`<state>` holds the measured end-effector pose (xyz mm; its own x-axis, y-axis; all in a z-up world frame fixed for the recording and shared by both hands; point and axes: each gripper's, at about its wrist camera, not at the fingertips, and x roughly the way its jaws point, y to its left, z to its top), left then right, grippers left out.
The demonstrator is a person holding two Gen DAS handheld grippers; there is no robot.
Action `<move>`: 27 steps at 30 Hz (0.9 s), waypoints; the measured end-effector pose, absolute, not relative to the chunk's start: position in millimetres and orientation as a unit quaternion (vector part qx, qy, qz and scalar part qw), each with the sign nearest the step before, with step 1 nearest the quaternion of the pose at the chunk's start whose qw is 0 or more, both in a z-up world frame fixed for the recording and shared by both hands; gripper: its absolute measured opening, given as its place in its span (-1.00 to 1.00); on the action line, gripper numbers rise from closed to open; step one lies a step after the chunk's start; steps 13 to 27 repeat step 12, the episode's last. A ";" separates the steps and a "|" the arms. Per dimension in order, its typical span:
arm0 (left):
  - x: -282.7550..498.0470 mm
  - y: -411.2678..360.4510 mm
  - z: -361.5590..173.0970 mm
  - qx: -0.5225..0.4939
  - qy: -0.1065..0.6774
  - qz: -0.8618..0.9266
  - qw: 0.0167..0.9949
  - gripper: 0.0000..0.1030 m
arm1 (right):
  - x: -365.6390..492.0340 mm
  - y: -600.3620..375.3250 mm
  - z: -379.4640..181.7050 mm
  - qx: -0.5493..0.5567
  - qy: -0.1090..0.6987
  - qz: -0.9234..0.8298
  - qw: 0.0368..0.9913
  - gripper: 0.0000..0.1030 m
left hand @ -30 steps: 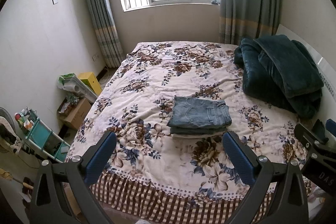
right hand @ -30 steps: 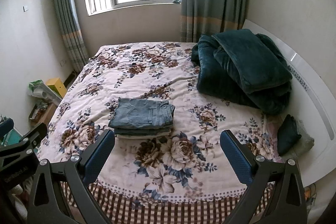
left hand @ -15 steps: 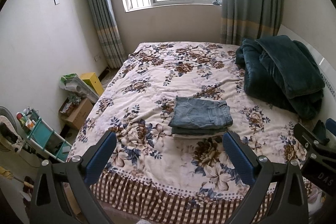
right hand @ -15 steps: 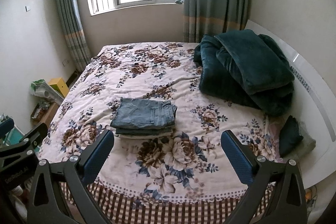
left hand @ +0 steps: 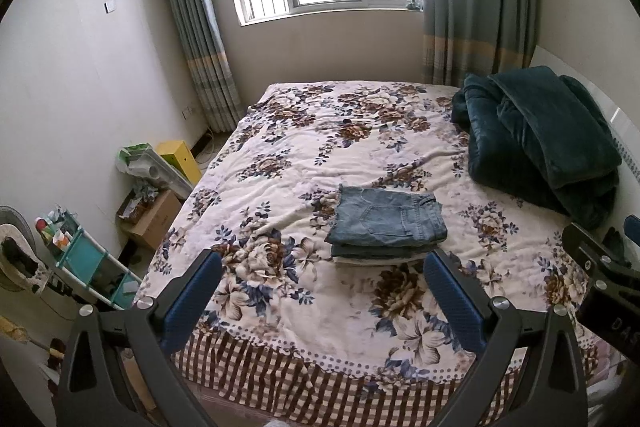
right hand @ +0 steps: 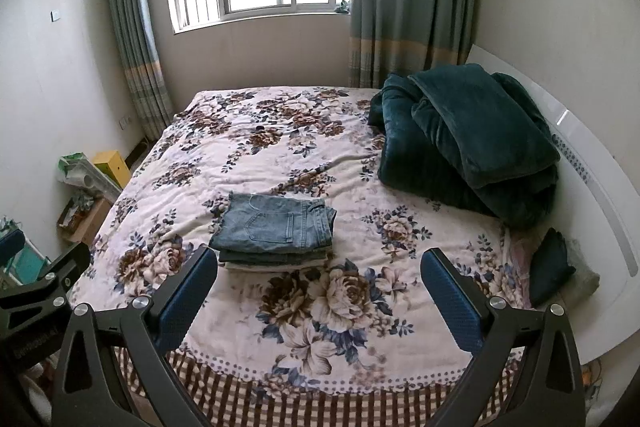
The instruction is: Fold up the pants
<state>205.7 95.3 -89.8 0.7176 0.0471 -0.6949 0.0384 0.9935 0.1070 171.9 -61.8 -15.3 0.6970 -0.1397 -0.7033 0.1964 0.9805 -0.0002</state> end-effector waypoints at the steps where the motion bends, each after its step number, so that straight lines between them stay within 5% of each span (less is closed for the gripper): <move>1: 206.8 95.8 -89.7 0.057 0.376 0.003 0.925 1.00 | 172.6 -61.5 -15.3 0.038 0.379 -0.091 0.920 1.00; 27: 207.8 98.7 -90.1 0.060 0.371 0.005 0.927 1.00 | 173.2 -62.8 -20.4 0.037 0.383 -0.090 0.919 1.00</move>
